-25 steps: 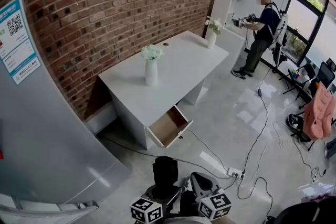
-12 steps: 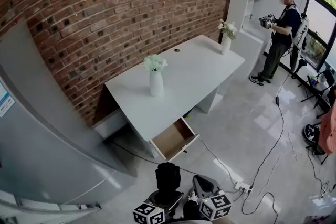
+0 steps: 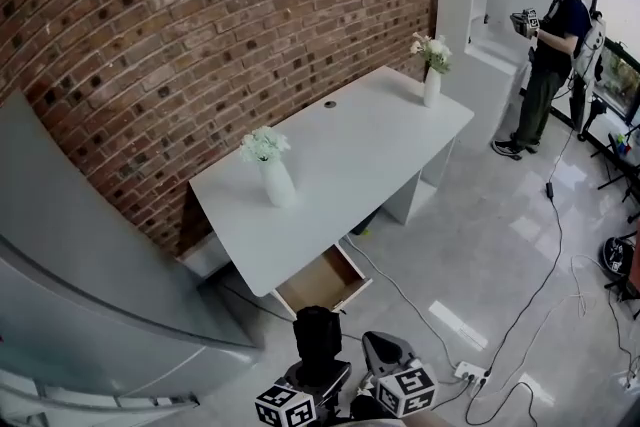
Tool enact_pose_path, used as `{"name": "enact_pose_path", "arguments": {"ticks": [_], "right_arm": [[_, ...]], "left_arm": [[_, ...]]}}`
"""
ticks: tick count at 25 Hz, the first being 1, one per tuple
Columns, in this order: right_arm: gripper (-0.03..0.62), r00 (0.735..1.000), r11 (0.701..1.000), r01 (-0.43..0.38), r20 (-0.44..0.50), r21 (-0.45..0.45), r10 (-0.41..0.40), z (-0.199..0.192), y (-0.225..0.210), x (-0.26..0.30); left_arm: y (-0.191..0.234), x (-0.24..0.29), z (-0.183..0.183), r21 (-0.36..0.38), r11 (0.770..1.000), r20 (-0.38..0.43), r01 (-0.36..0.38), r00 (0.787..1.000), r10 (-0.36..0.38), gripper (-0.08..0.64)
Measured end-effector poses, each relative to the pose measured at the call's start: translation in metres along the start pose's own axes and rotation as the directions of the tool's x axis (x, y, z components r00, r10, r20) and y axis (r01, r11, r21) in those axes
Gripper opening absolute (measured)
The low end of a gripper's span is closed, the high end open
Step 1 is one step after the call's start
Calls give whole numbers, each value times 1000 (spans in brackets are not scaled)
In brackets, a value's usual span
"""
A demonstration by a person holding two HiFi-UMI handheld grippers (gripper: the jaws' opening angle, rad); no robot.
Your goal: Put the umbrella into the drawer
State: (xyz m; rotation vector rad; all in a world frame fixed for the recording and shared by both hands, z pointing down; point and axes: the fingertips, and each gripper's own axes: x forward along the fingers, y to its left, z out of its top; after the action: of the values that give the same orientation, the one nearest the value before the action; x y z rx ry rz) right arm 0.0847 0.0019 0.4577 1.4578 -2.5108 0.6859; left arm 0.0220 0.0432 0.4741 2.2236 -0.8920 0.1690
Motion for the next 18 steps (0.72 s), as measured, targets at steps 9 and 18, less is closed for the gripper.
{"name": "enact_pose_path", "arguments": {"ticks": [9,18], "right_arm": [[17,990,991,-133,-44,-18,132,1,-19,24],[17,986,989,-133,-111,-59,126,-12,-18,47]], "left_arm": [[10,43,0,-11,995,-14,-101,995,101,238],[75,60,-7,-28,966,-40,-257,966,256,238]]}}
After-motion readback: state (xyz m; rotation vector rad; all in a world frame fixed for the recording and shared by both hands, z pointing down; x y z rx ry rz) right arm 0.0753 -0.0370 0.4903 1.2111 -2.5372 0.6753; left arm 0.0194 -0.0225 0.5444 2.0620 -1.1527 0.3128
